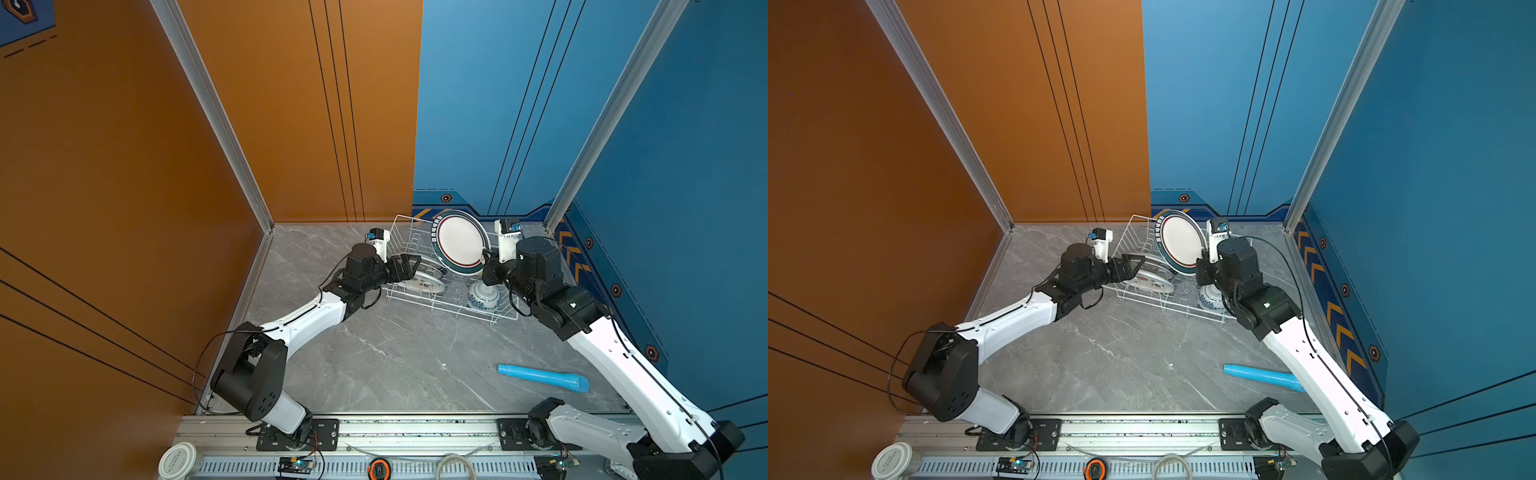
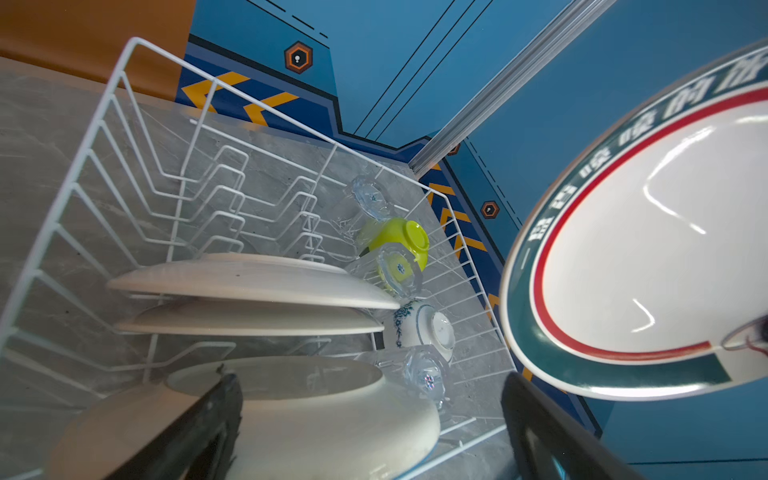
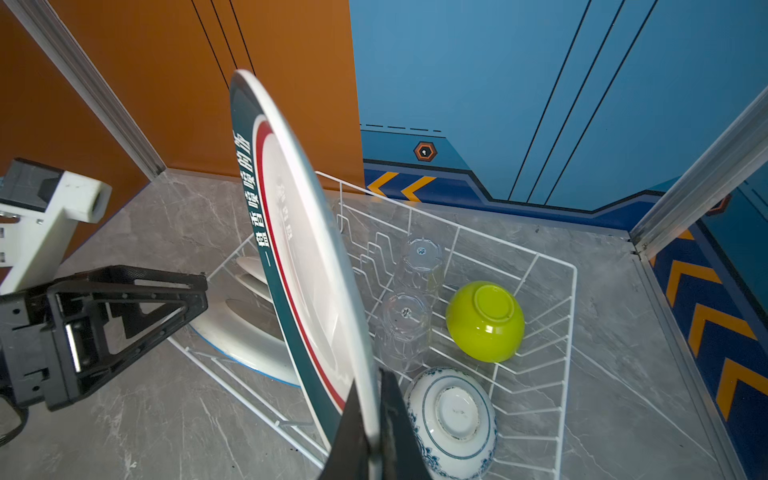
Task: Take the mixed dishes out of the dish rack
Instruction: 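Raise the plate upright while left gripper moves toward its edge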
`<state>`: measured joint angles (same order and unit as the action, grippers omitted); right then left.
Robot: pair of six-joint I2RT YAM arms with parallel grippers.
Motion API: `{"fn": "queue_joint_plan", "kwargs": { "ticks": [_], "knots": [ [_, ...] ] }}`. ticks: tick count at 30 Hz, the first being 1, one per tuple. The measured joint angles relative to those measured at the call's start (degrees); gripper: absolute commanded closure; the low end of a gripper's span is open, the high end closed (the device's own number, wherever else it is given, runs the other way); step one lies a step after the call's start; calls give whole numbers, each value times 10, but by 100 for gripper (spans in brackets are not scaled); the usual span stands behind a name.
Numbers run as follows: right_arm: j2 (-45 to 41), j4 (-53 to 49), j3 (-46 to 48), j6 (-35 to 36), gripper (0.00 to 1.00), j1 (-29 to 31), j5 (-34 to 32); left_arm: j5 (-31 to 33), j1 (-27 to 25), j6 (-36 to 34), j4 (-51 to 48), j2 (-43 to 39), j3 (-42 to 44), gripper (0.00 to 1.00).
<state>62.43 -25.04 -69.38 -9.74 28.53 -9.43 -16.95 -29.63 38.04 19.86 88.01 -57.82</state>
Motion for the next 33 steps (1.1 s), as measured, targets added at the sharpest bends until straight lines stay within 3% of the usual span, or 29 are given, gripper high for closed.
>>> {"fn": "queue_joint_plan", "kwargs": {
  "ticks": [14,22,28,33],
  "knots": [
    [-16,51,27,-68,100,-28,100,-48,0,30,104,-7,6,0],
    [-17,97,55,-103,100,-43,157,-61,-1,52,153,-7,6,6],
    [-17,115,60,-127,100,-49,187,-70,-2,64,174,-7,6,23],
    [-17,138,65,-144,100,-51,207,-76,-7,69,183,-7,6,29]
  ]
}}
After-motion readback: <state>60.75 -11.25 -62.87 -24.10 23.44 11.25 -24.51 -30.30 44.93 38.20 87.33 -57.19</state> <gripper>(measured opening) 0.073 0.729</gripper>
